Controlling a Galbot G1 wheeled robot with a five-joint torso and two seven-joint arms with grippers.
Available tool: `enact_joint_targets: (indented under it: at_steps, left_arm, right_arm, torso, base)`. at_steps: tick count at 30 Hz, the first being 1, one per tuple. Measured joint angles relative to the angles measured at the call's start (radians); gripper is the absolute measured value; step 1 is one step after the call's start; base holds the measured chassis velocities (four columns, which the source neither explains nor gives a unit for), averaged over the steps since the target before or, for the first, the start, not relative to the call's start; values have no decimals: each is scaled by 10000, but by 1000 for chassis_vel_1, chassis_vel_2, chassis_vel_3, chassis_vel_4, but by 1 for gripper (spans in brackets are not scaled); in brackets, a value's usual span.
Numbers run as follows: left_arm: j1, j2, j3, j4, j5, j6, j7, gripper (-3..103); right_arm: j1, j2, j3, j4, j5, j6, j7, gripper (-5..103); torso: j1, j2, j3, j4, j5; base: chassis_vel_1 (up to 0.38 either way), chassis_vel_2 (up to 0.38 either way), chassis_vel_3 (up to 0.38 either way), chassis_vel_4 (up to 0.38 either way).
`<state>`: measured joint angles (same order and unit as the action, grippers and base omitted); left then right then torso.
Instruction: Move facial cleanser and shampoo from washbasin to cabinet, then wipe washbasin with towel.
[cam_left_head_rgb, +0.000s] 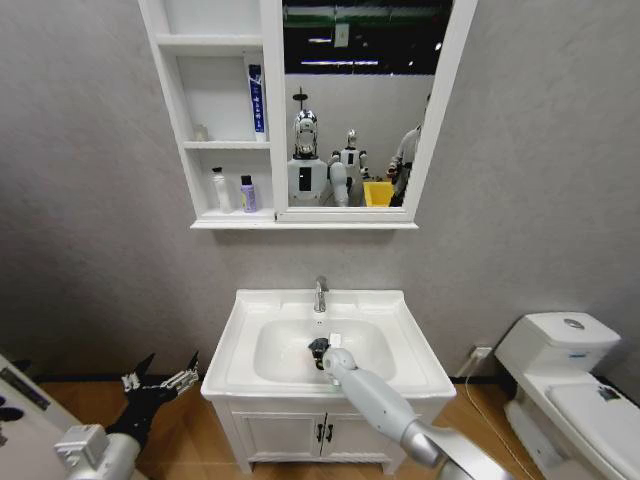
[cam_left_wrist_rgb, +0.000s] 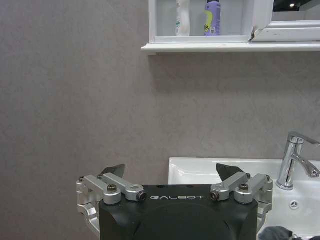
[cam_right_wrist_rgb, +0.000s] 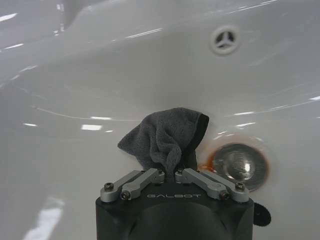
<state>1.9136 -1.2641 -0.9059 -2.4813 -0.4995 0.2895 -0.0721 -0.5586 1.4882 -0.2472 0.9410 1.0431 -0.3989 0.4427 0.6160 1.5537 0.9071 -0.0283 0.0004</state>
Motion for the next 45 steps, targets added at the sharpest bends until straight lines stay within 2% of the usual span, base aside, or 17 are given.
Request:
enact_joint_targets:
  at_steps: [5, 8, 10, 12, 16, 21, 27, 30, 33, 34, 35, 36, 40, 41, 43, 44, 45]
  left_arm:
    - [0, 0, 0, 0, 0, 1, 0, 100]
    - [0, 0, 0, 0, 0, 1, -1, 100]
    - [0, 0, 0, 0, 0, 1, 0, 100]
    - [0, 0, 0, 0, 0, 1, 0, 100]
    - [0, 0, 0, 0, 0, 0, 0, 100]
    - [0, 1, 0, 0, 0, 0, 0, 100]
    - [0, 1, 0, 0, 0, 0, 0, 100]
    - [0, 0, -1, 0, 0, 0, 0, 100]
    - [0, 0, -1, 0, 0, 0, 0, 100]
    - [0, 0, -1, 0, 0, 0, -2, 100]
    - [0, 0, -1, 0, 0, 0, -2, 100]
    - [0, 1, 0, 0, 0, 0, 0, 100]
    - [0, 1, 0, 0, 0, 0, 1, 100]
    - [0, 1, 0, 0, 0, 0, 1, 100]
    - [0, 1, -1, 0, 0, 0, 0, 100]
    - [0, 1, -1, 0, 0, 0, 0, 100]
    - [0, 1, 0, 0, 0, 0, 0, 100]
  right_arm:
    - [-73, 84, 249, 18, -110, 7, 67, 3]
    - [-280, -235, 588, 100, -680, -77, 254, 3]
    - [-553, -699, 1136, 199, -1773, -41, 52, 3]
    - [-702, -1016, 1373, 311, -2175, 52, -121, 3]
    - [-867, -1480, 1497, 606, -1984, 93, -438, 3]
    - [-620, -962, 1298, 325, -1371, -58, -480, 3]
    - [-311, 561, 1000, -289, -1063, -88, -507, 3]
    - [-396, 682, 1101, -215, -1081, -91, -486, 3]
    - [-575, 145, 1191, 85, -1089, -91, -479, 3]
    - [-709, -320, 1296, 285, -1094, -90, -480, 3]
    - [-709, -320, 1296, 285, -1094, -90, -480, 3]
    - [-926, -866, 1460, 595, -1081, -104, -497, 3]
    - [-1660, -2152, 2006, 1803, -1235, -122, -541, 3]
    - [-1660, -2152, 2006, 1803, -1235, -122, -541, 3]
    - [-2322, -2986, 2610, 2916, -1748, -60, -626, 3]
    - [-2322, -2986, 2610, 2916, -1748, -60, -626, 3]
    - [-2679, -3422, 2963, 3523, -2030, 192, -664, 3]
  torso:
    - [0, 0, -2, 4, -1]
    - [-1, 1, -4, -3, -1]
    - [-2, 2, -4, -9, 0]
    - [-2, 2, -4, -12, -2]
    - [-3, 2, -5, -12, -4]
    - [-3, 2, -5, -10, -6]
    - [-3, 3, -4, -2, -4]
    - [-3, 3, -5, 3, -3]
    - [-3, 3, -5, 4, 0]
    - [-4, 3, -5, -8, -5]
    - [-4, 3, -5, -8, -5]
    - [-3, 3, -5, -15, -4]
    - [-3, 3, -5, -9, -1]
    - [-3, 3, -5, -9, -1]
    - [-2, 2, -4, -5, 3]
    - [-2, 2, -4, -5, 3]
    - [-3, 3, -5, -10, -3]
  base:
    - [0, 0, 0, 0]
    - [0, 0, 0, 0]
    - [0, 0, 0, 0]
    - [0, 0, 0, 0]
    - [0, 0, 0, 0]
    - [0, 0, 0, 0]
    - [0, 0, 0, 0]
    - [0, 0, 0, 0]
    - [0, 0, 0, 0]
    - [0, 0, 0, 0]
    - [0, 0, 0, 0]
    - [0, 0, 0, 0]
    - [0, 0, 0, 0]
    - [0, 0, 0, 0]
    - [0, 0, 0, 0]
    - [0, 0, 0, 0]
    - [0, 0, 0, 0]
